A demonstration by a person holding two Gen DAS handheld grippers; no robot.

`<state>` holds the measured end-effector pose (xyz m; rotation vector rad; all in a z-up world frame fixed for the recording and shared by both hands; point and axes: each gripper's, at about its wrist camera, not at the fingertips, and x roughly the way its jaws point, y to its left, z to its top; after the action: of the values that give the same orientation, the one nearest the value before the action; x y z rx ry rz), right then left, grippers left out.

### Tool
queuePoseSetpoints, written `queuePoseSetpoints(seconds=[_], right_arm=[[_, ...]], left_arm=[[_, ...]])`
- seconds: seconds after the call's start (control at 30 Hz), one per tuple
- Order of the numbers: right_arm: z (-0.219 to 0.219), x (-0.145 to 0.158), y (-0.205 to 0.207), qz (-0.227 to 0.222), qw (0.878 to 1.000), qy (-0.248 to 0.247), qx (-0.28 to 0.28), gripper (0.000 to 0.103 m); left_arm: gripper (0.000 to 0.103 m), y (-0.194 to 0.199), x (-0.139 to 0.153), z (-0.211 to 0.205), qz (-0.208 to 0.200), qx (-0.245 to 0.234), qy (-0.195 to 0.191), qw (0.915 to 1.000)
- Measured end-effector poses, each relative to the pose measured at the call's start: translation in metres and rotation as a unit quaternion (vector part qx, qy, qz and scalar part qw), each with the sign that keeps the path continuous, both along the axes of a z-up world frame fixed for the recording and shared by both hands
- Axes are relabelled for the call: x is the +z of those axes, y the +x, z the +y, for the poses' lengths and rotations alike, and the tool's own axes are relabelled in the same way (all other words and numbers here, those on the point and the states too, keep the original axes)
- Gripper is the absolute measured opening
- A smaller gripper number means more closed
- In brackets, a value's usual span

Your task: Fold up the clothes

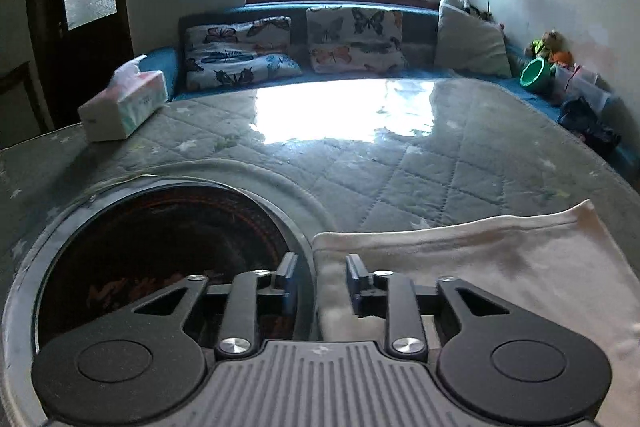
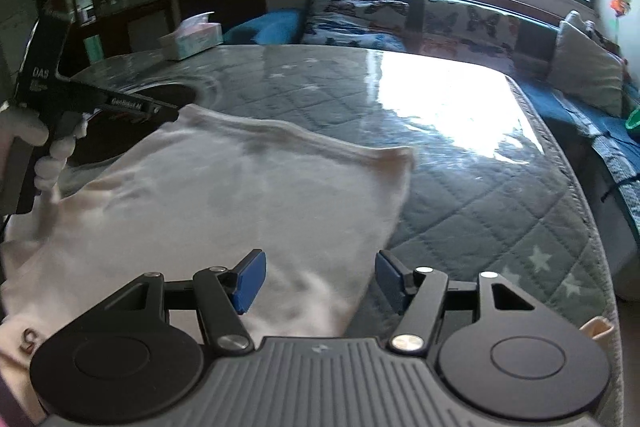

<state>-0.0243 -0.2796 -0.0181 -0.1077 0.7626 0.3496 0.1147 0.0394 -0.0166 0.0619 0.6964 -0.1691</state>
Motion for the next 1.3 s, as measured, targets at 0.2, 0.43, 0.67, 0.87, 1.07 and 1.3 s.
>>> queuePoseSetpoints(seconds=[0.2, 0.43, 0.67, 0.87, 1.07, 1.3], right_arm=[[-0.009, -0.004, 0.029, 0.003, 1.000, -0.003, -0.017, 0.060], [-0.009, -0.013, 0.064, 0.007, 0.999, -0.015, -0.037, 0.042], [-0.002, -0.014, 0.100, 0.002, 0.999, -0.023, -0.039, 0.017], [0.006, -0.013, 0.115, -0.006, 0.999, -0.031, -0.021, 0.019], [-0.017, 0.009, 0.084, -0.023, 0.999, -0.014, -0.032, 0.029], [-0.081, 0.018, 0.010, -0.023, 0.992, -0.024, -0.118, 0.034]], left_arm=[[0.022, 0.010, -0.006, -0.004, -0.005, -0.002, 0.009, 0.9999], [0.009, 0.019, -0.012, -0.006, -0.013, -0.002, 0.016, 0.9998], [0.008, 0.029, -0.013, 0.000, -0.019, 0.017, 0.028, 0.9993], [0.009, 0.031, -0.011, 0.007, -0.018, 0.029, 0.026, 0.9991], [0.014, 0.031, -0.008, 0.013, -0.017, 0.038, 0.021, 0.9989], [0.026, -0.029, 0.002, -0.011, -0.019, -0.032, 0.000, 0.9993]])
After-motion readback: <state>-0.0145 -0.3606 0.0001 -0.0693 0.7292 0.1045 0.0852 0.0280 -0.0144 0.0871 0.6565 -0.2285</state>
